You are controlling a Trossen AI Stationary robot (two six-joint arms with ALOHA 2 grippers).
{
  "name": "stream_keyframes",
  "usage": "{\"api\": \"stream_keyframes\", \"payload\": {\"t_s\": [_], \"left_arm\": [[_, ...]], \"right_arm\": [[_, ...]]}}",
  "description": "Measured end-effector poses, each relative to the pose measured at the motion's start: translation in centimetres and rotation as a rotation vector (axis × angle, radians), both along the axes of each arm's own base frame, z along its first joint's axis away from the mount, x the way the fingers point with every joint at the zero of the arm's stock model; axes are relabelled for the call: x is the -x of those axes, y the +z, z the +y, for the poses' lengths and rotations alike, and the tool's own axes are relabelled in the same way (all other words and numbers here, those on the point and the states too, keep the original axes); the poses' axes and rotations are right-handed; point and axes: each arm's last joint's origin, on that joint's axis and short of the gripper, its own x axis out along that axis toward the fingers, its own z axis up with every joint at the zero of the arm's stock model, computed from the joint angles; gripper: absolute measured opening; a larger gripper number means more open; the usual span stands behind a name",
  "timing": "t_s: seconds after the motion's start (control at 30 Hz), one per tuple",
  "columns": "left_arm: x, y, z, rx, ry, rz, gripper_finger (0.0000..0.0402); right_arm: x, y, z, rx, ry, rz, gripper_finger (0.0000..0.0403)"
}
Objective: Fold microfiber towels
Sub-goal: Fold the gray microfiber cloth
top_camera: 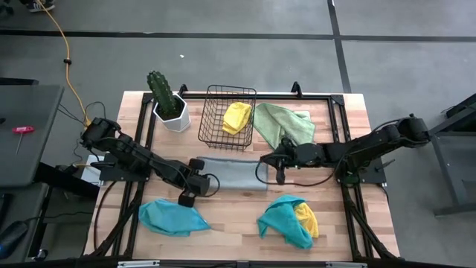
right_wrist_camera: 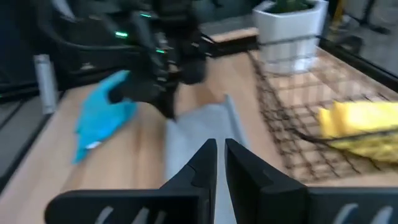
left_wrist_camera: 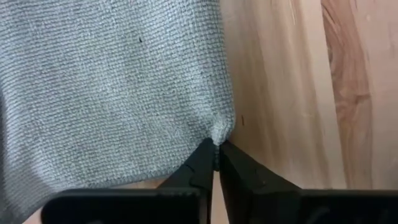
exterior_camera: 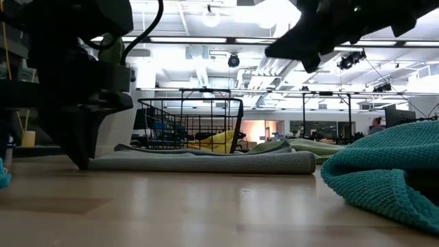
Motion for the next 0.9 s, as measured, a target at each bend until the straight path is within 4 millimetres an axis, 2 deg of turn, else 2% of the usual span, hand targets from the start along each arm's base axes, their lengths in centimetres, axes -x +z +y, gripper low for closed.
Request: {"api": "stream_keyframes", "payload": {"t_s": [0.1,0.2,0.37,0.5,0.67,0.9], "left_arm": [[0.0,0.0,0.0,0.0,0.004,0.0,0.0006],[0.0,0.0,0.0,-0.002,0.007,-0.001,0.0005],[0.0,0.0,0.0,0.003,0.029,-0.004,0.0002],[0.1,-0.1,0.0,0.007,0.045,0.0,0.0002],[0.1,-0.1,0.0,0.016,0.052,0.002,0.0001],[0.1,-0.1,0.0,0.023,0.069,0.002,0.0001]], "right_arm": [[-0.2,-0.5,1.3,0.004,0.051,0.014,0.0026],[-0.9,-1.4,3.0,-0.006,0.072,0.101,0.0039],[-3.3,-3.0,6.0,0.042,0.129,0.297,0.0103],[-5.0,-4.3,7.4,0.127,0.17,0.549,0.0161],[-6.8,-5.8,8.0,0.224,0.153,0.786,0.0184],[-7.4,-8.0,7.4,0.232,0.129,0.93,0.0183]]}}
